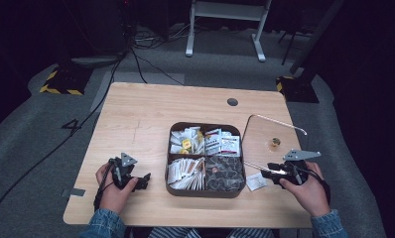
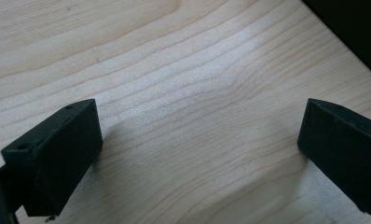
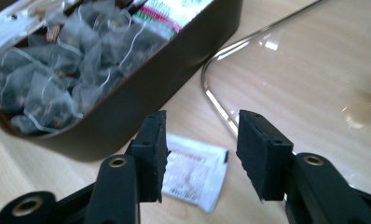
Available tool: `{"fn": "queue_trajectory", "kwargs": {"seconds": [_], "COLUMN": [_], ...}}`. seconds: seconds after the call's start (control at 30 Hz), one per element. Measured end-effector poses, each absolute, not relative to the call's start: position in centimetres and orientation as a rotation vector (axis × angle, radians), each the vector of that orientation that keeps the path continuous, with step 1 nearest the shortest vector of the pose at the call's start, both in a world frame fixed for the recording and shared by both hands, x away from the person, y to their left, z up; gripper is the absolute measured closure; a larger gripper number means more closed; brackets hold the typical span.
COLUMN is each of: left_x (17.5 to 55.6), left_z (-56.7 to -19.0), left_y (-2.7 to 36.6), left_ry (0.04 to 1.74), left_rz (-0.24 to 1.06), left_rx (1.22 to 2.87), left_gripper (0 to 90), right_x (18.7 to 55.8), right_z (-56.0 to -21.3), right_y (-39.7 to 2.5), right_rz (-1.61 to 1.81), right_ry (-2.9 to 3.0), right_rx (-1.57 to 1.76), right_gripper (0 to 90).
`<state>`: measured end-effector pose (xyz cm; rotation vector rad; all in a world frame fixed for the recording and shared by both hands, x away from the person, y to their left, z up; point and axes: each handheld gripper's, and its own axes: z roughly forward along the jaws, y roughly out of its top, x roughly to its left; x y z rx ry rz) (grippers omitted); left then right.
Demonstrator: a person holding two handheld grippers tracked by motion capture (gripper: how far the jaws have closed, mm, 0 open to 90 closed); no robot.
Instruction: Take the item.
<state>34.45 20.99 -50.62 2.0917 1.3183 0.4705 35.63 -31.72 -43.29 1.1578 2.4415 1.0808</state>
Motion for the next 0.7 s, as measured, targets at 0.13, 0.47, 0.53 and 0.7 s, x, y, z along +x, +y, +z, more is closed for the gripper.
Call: {"fn": "queue_trajectory", "kwargs": {"seconds": [0.13, 0.47, 0.53, 0.7], "left_x": [34.4, 34.5, 34.5, 34.7], "left_z": [-50.6, -50.6, -50.6, -50.6], "left_y": [21.0, 21.0, 21.0, 20.7], "left_ry": [1.318, 1.319, 1.32, 1.322], "left_rz": [0.471, 0.471, 0.465, 0.469], "left_rx": [2.092, 2.092, 2.093, 2.093], "left_gripper": [0.1, 0.1, 0.0, 0.0], "right_x": [36.3, 38.5, 39.1, 40.3], "right_z": [-42.7, -41.9, -41.9, -41.7], "right_y": [-32.0, -32.8, -32.8, -33.1], "right_rz": [1.098, 1.107, 1.103, 1.113], "right_ry": [2.394, 2.279, 2.258, 2.21], "right_rx": [1.139, 1.161, 1.156, 1.169], "right_gripper": [47.1, 40.7, 39.9, 38.8]}}
